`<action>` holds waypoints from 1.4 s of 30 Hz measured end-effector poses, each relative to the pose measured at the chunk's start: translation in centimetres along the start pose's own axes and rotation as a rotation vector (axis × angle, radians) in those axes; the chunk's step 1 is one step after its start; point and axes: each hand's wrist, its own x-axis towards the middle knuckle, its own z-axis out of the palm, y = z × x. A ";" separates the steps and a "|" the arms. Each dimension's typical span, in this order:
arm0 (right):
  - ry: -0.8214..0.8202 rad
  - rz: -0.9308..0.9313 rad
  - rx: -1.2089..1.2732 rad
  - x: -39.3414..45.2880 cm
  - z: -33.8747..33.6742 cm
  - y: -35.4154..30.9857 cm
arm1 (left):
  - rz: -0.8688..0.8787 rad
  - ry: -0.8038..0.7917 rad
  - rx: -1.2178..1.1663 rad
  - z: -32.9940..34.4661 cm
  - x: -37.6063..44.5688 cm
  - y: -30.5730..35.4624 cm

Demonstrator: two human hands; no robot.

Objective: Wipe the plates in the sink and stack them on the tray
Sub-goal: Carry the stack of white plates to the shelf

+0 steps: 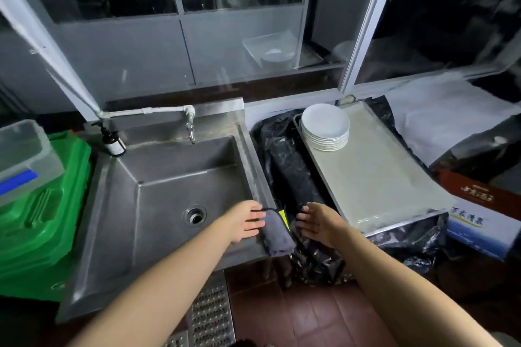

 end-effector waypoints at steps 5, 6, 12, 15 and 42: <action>0.032 -0.019 0.017 4.3 -2.0 -5.9 | 0.001 -0.035 0.024 2.8 5.6 6.1; 0.038 -0.021 0.034 5.1 -2.4 -7.1 | -0.001 -0.035 0.026 3.4 6.7 7.3; 0.069 -0.038 0.091 9.7 -6.3 -14.1 | -0.006 -0.079 0.037 7.0 13.6 15.1; 0.116 -0.044 0.093 12.1 -8.6 -17.1 | -0.010 -0.121 0.045 9.1 16.6 18.2; 0.000 -0.006 -0.025 24.7 -22.8 -35.1 | 0.041 0.251 -0.221 22.9 24.4 26.5</action>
